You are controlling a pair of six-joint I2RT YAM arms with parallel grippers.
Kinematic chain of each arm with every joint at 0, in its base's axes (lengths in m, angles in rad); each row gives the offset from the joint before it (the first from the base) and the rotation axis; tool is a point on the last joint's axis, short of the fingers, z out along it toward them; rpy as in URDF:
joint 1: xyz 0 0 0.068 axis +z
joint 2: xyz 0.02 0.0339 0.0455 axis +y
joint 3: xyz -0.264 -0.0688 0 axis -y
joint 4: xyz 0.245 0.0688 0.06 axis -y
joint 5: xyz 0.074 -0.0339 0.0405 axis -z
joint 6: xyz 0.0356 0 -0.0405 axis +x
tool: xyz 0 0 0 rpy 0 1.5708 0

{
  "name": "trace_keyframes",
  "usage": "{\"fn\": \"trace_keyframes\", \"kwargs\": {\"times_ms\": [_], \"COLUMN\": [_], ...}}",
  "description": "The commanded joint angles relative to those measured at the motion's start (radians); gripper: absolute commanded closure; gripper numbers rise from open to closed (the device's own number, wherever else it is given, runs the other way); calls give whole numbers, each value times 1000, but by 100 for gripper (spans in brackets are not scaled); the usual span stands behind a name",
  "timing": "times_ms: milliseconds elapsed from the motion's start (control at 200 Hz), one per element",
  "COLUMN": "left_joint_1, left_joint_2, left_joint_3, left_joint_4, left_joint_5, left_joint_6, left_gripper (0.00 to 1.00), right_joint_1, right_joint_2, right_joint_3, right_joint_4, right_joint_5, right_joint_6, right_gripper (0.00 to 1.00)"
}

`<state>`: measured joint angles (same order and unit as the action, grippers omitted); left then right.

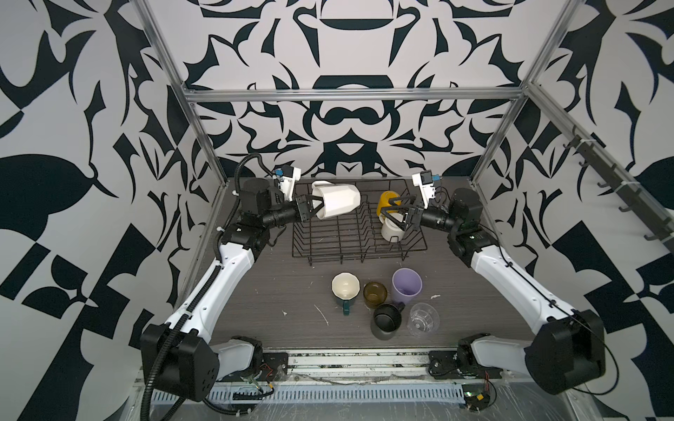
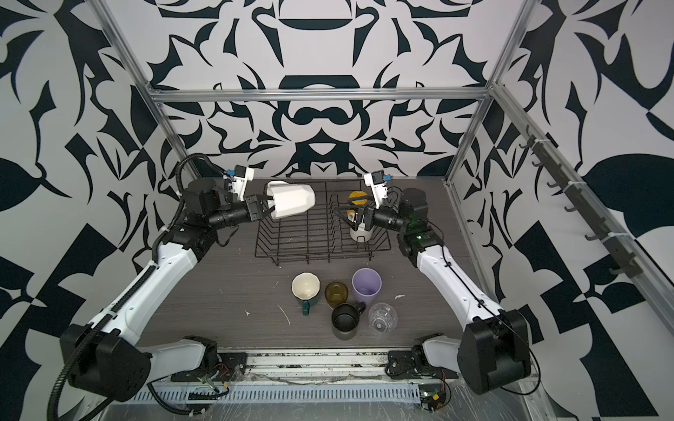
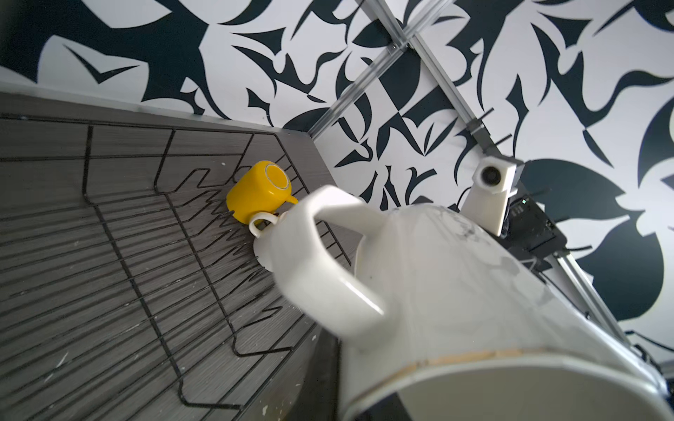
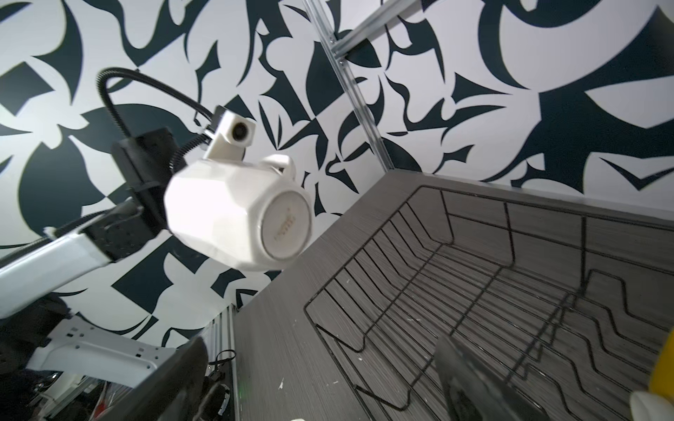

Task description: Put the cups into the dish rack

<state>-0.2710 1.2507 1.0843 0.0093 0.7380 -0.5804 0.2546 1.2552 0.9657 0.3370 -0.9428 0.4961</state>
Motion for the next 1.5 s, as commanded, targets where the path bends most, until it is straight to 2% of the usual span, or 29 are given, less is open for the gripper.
{"fn": "trace_keyframes", "kwargs": {"times_ms": [0, 90, 190, 275, 395, 640, 785, 1495], "left_joint_1": [1, 1, 1, 2, 2, 1, 0, -5], "left_joint_2": [-12, -2, 16, 88, 156, 258, 283, 262], "left_joint_3": [-65, -134, -178, -202, -277, -278, -271, -262], "left_joint_4": [285, 471, 571, 672, 979, 1217, 1260, 1247], "left_joint_5": [127, 131, 98, 103, 90, 102, 120, 165], "left_joint_6": [103, 111, 169, 204, 178, 85, 39, 13], "left_gripper": [100, 100, 100, 100, 100, 100, 100, 100], "right_joint_1": [-3, -4, -3, -3, -4, -4, -2, 104], "right_joint_2": [-51, -51, -33, -18, -1, 47, 78, 231], "right_joint_3": [21, 49, 75, 96, 122, 158, 186, 316], "right_joint_4": [88, 16, -23, -53, -134, -201, -246, -200], "right_joint_5": [-77, -87, -121, -144, -138, -138, -119, -150], "right_joint_6": [53, 55, 90, 107, 92, 87, 60, -2], "right_gripper": [1, 1, 1, 1, 1, 1, 1, 1]}}
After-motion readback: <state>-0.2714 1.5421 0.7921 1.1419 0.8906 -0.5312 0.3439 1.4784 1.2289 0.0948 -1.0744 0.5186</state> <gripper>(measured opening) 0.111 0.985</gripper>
